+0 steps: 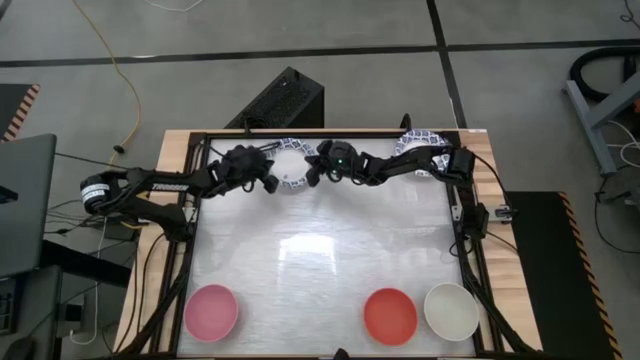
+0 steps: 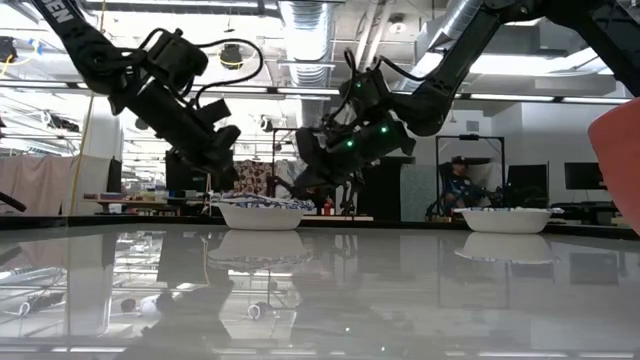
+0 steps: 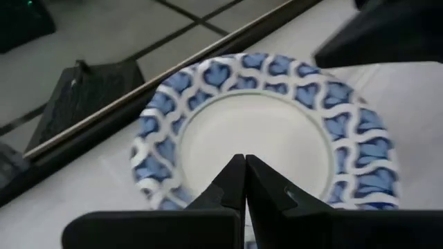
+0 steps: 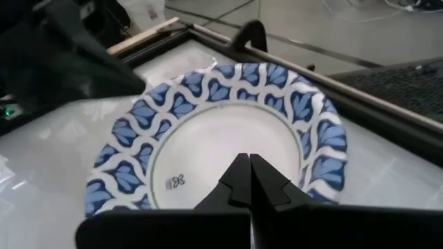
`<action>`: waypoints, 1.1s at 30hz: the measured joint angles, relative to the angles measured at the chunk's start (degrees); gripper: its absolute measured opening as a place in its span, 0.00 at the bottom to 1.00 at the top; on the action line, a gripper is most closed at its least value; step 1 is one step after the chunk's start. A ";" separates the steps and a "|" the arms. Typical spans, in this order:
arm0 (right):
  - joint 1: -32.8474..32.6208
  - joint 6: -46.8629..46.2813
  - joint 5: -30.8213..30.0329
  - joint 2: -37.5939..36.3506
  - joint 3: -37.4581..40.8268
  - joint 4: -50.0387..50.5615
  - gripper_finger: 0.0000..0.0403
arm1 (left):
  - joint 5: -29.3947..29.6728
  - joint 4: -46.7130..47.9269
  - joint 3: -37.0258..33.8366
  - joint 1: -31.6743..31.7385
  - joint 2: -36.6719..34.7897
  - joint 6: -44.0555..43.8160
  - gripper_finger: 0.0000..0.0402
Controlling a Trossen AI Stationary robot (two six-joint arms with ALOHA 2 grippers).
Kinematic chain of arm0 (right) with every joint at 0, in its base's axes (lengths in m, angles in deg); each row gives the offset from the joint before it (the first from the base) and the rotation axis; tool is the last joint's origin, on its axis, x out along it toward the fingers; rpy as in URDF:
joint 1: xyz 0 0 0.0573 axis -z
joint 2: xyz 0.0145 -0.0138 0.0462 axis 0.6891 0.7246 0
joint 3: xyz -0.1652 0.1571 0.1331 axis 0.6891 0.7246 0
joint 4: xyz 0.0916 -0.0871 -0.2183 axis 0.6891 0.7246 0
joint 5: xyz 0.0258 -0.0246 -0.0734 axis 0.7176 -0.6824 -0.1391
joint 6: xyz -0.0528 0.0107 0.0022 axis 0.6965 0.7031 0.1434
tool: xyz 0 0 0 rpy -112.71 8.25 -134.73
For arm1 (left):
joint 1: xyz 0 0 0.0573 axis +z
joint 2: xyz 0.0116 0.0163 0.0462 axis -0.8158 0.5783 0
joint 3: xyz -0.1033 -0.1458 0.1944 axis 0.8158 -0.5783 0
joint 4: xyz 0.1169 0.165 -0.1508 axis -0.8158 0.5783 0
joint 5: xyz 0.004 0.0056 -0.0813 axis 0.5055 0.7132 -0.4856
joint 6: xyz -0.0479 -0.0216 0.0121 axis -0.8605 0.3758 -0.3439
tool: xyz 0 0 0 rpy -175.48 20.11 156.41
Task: Nest bowls inside each other
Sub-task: Stack the blue patterned bowl on top of the blue patterned bowl
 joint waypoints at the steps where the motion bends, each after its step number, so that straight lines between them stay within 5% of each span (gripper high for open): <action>1: -0.04 0.00 -0.06 0.00 0.00 0.13 0.02 | 0.00 0.06 0.00 0.48 0.02 0.06 0.00; 20: 0.09 0.45 -0.55 0.05 0.00 5.05 0.02 | -7.51 -1.32 0.01 4.12 8.40 2.60 0.00; 33: 1.42 1.53 -0.62 0.05 0.00 8.36 0.02 | -7.54 -0.93 -0.04 4.10 5.62 2.46 0.00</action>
